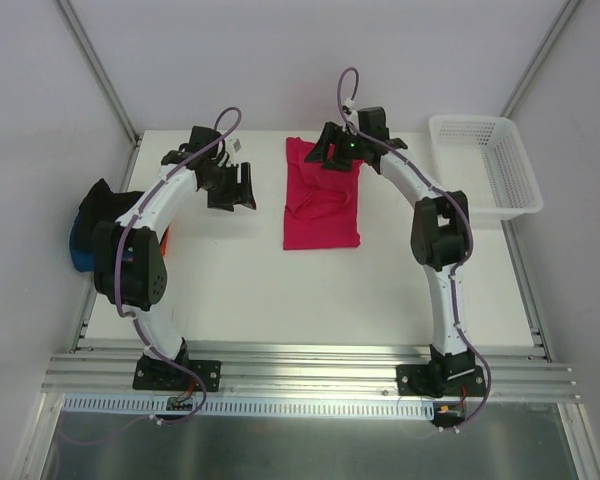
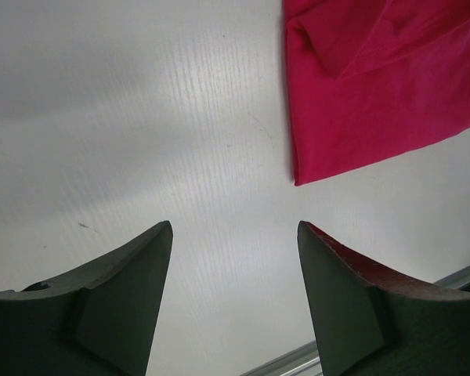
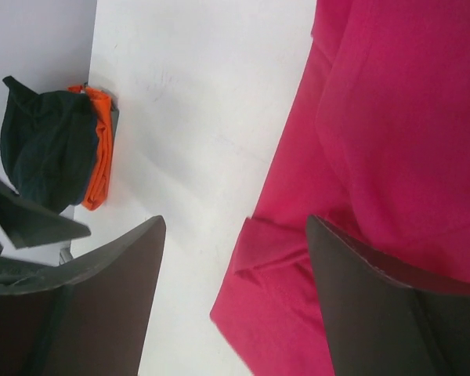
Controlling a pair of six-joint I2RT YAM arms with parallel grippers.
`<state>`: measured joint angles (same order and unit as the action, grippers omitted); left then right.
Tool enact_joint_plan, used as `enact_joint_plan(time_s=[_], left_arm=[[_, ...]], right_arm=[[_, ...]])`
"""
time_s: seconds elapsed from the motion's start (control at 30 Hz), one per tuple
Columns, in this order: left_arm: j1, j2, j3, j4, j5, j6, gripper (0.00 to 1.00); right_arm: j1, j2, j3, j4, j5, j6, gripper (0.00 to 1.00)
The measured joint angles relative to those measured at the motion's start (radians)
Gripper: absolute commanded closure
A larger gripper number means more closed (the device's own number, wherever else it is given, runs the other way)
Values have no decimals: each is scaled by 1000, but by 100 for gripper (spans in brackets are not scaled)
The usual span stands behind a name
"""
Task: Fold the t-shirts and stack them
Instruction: Fold the folded rectangular tshirt in 1/3 of the way
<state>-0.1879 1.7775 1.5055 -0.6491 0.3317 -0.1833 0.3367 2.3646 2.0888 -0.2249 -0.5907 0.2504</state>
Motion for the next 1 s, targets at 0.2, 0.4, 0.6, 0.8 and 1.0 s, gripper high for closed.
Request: enact_joint_plan(time_s=[0.2, 0.4, 0.6, 0.8, 1.0], left_arm=[[0, -3, 0, 1, 7, -6, 35], [0, -3, 3, 1, 28, -12, 35], [0, -14, 1, 2, 35, -15, 34], [0, -61, -26, 8, 34, -14, 34], [0, -79, -45, 9, 34, -14, 34]], right_arm=[[4, -243, -282, -13, -32, -5, 24], [39, -367, -486, -21, -55, -21, 23], [73, -293, -500, -47, -53, -40, 23], [80, -180, -454, -72, -42, -60, 22], [85, -146, -429, -95, -27, -85, 22]])
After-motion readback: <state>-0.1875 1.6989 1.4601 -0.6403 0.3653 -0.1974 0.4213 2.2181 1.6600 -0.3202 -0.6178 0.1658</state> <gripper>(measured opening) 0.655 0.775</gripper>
